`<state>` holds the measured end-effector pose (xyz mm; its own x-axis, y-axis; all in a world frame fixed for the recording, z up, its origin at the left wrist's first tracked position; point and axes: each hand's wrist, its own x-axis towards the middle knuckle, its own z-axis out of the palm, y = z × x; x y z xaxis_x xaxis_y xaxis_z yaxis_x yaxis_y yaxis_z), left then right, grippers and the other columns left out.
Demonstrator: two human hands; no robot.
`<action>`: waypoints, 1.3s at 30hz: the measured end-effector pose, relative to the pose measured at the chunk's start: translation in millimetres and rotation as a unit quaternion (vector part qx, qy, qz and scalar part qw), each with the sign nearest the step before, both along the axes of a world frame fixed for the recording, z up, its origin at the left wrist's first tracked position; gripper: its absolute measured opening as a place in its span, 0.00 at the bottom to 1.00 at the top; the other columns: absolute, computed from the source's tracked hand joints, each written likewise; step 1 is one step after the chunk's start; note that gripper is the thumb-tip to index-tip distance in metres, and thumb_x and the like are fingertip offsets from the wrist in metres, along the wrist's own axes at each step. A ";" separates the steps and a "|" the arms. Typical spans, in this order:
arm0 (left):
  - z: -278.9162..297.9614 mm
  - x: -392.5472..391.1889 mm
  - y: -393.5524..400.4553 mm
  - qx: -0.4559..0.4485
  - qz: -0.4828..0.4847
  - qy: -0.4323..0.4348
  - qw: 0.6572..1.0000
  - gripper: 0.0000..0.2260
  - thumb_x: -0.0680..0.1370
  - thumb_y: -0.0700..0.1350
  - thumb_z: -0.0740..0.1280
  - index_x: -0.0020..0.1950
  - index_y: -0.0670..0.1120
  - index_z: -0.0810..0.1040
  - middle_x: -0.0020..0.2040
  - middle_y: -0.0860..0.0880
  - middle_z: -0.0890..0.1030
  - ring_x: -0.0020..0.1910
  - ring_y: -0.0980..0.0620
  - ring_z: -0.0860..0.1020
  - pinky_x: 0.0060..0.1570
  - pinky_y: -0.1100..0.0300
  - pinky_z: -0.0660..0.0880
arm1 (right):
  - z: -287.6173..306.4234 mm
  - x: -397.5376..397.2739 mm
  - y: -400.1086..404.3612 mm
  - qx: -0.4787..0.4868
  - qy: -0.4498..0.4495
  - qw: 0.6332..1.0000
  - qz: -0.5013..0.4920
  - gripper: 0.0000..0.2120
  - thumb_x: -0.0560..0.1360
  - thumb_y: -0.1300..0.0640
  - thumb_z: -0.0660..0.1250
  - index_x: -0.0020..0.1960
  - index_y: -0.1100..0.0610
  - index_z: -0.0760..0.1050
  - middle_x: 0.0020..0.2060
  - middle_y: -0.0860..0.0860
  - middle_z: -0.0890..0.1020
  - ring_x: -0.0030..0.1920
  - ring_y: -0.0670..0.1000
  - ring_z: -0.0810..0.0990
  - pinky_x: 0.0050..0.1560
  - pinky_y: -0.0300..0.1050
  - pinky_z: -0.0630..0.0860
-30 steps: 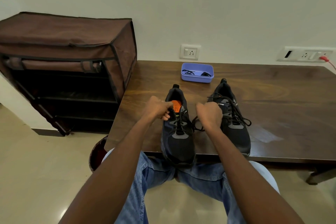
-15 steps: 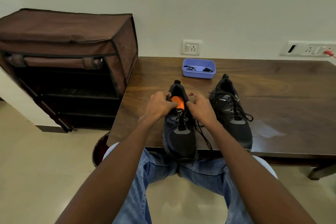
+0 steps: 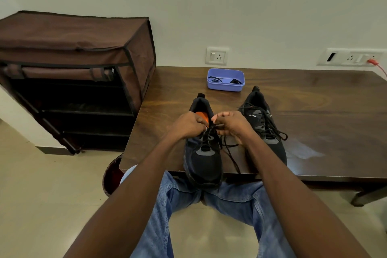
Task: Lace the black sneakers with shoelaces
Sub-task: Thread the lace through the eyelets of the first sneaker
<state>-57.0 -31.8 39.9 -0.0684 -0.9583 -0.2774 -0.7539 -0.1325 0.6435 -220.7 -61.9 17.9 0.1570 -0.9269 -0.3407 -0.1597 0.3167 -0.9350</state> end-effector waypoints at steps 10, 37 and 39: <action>0.1 3.9 0.6 0.039 0.118 0.084 0.989 0.04 0.77 0.38 0.70 0.46 0.38 0.82 0.44 0.44 0.81 0.42 0.50 0.78 0.43 0.57 0.76 | 5.0 4.4 -1.9 0.002 0.058 0.998 0.022 0.07 0.77 0.66 0.66 0.44 0.58 0.80 0.42 0.55 0.82 0.40 0.51 0.82 0.40 0.43 0.81; 5.7 40.3 -2.4 -0.093 0.322 -0.021 0.942 0.08 0.74 0.46 0.69 0.41 0.41 0.79 0.42 0.44 0.81 0.45 0.45 0.79 0.48 0.52 0.78 | 7.3 0.0 -15.3 -0.005 0.144 0.989 0.024 0.09 0.75 0.64 0.69 0.40 0.54 0.83 0.41 0.51 0.84 0.47 0.52 0.80 0.47 0.47 0.77; -2.0 40.4 -3.2 -0.069 0.298 -0.079 0.949 0.08 0.74 0.44 0.68 0.47 0.40 0.80 0.53 0.41 0.81 0.54 0.41 0.79 0.57 0.46 0.77 | 4.5 7.3 -14.2 -0.016 0.162 0.986 0.039 0.07 0.75 0.63 0.70 0.42 0.53 0.83 0.44 0.52 0.85 0.49 0.51 0.81 0.53 0.46 0.77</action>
